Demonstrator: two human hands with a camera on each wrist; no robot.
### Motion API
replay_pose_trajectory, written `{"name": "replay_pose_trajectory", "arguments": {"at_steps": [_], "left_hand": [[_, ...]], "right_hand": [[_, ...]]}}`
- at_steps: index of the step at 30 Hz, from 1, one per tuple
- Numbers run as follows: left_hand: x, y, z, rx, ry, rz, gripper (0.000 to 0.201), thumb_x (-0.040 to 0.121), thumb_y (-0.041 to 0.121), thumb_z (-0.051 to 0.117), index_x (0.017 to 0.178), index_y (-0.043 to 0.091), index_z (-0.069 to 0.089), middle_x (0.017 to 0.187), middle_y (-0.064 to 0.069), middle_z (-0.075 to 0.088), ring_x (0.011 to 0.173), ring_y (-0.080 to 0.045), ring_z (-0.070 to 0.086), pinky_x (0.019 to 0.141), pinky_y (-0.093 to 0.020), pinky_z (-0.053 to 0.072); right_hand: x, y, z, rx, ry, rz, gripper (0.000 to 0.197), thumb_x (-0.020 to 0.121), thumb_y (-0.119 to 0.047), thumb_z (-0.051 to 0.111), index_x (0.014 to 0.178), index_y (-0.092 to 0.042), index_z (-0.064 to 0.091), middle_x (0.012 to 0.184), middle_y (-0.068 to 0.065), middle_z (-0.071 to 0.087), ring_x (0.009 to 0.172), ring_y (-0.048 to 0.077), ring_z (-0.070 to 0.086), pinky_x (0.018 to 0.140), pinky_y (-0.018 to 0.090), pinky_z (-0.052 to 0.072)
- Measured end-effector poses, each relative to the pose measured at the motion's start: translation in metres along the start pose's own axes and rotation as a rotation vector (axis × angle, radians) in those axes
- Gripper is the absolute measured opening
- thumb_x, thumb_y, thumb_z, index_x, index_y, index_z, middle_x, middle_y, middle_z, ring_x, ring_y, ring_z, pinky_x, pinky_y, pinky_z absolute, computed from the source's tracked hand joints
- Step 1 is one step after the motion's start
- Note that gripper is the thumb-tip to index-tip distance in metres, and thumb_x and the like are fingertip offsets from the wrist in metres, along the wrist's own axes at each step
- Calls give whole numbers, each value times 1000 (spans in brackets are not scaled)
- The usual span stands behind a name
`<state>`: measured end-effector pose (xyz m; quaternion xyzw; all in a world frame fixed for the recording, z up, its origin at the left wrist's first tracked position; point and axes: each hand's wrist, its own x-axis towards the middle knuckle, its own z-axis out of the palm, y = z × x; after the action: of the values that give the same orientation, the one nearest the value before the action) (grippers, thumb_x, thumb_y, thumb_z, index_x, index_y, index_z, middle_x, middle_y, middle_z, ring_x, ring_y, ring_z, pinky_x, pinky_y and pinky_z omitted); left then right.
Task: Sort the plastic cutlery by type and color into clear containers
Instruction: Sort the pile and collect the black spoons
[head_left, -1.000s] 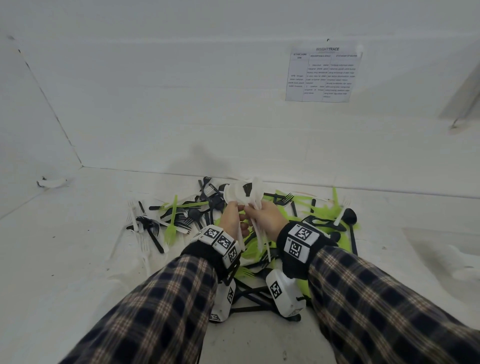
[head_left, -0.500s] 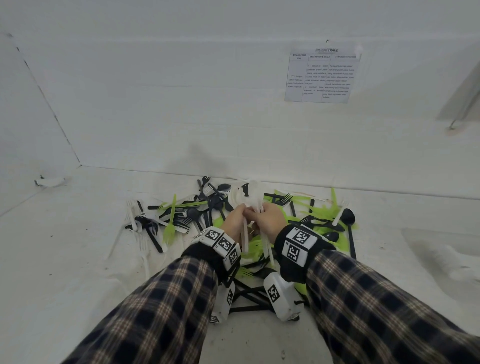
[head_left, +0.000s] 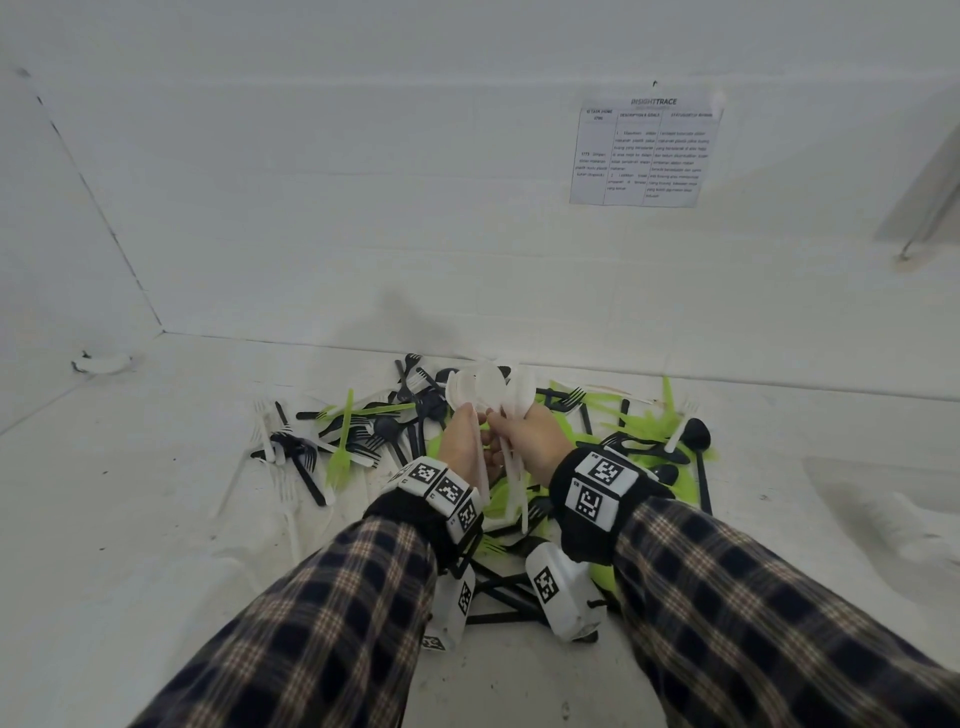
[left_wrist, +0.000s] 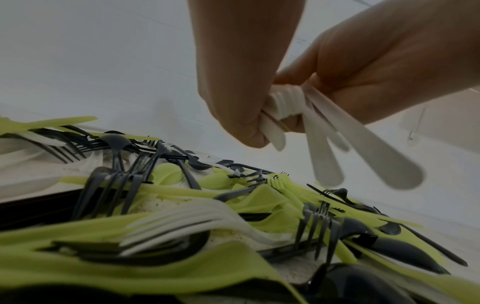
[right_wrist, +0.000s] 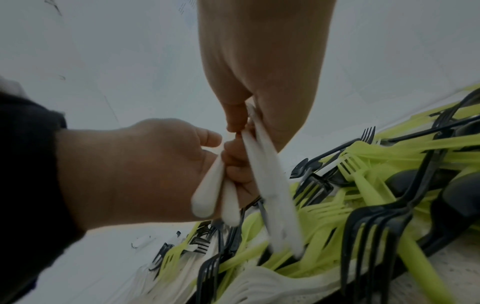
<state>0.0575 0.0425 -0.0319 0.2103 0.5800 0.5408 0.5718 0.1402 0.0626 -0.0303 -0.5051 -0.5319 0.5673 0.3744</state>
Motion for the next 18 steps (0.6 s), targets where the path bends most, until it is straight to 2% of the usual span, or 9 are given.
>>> {"name": "replay_pose_trajectory", "arguments": {"at_steps": [2, 4, 6, 9, 11, 15, 16, 18], "left_hand": [[-2, 1, 1, -15, -18, -8, 32, 98, 29, 31, 87, 7, 52, 57, -4, 44, 24, -9, 41, 31, -10, 31], [-6, 2, 2, 11, -47, -2, 32, 99, 27, 31, 98, 6, 55, 64, -5, 46, 30, -9, 46, 32, -11, 33], [-11, 1, 6, 25, -78, -15, 33, 100, 27, 29, 104, 7, 55, 69, -6, 50, 49, -14, 51, 38, -16, 38], [-17, 1, 10, -3, -137, -55, 39, 102, 33, 29, 120, 8, 53, 89, -7, 57, 90, -22, 56, 63, -26, 44], [-16, 0, 10, -6, -128, -62, 40, 101, 35, 33, 125, 8, 51, 104, -9, 59, 106, -26, 55, 68, -28, 44], [-9, -3, 7, -4, -60, -39, 37, 95, 31, 42, 115, 5, 60, 113, -16, 63, 95, -26, 60, 60, -29, 48], [-6, -4, 7, -8, -51, -25, 37, 94, 28, 42, 112, 4, 62, 110, -17, 64, 91, -27, 62, 58, -29, 49], [0, -6, 4, 16, -5, -7, 36, 92, 26, 39, 104, 3, 64, 92, -16, 63, 80, -28, 60, 57, -29, 48]], "right_hand": [[0, 1, -1, -42, 35, -48, 12, 87, -9, 59, 76, -5, 62, 74, 15, 60, 67, 26, 57, 71, 46, 52], [0, 2, 0, -111, 69, -95, 16, 85, -13, 62, 72, -4, 64, 75, 14, 61, 72, 25, 57, 80, 48, 51], [0, 1, 2, -166, 120, -98, 20, 85, -17, 63, 79, 2, 67, 77, 14, 63, 76, 27, 61, 82, 45, 51], [1, 0, 3, -298, 189, -101, 25, 85, -26, 63, 85, -1, 67, 84, 13, 67, 88, 31, 65, 78, 39, 51], [-2, -3, 2, -385, 184, -112, 28, 86, -28, 61, 89, 0, 68, 86, 15, 67, 90, 33, 65, 78, 39, 50], [-7, -6, 0, -508, 81, -155, 21, 85, -20, 60, 88, 0, 67, 88, 19, 67, 89, 35, 64, 81, 43, 53], [-7, -6, 1, -480, 44, -151, 20, 84, -18, 62, 88, 0, 67, 86, 18, 66, 85, 35, 65, 78, 45, 54], [-8, -5, 2, -405, -2, -122, 18, 86, -19, 62, 83, -2, 67, 81, 17, 65, 70, 31, 63, 67, 42, 55]]}}
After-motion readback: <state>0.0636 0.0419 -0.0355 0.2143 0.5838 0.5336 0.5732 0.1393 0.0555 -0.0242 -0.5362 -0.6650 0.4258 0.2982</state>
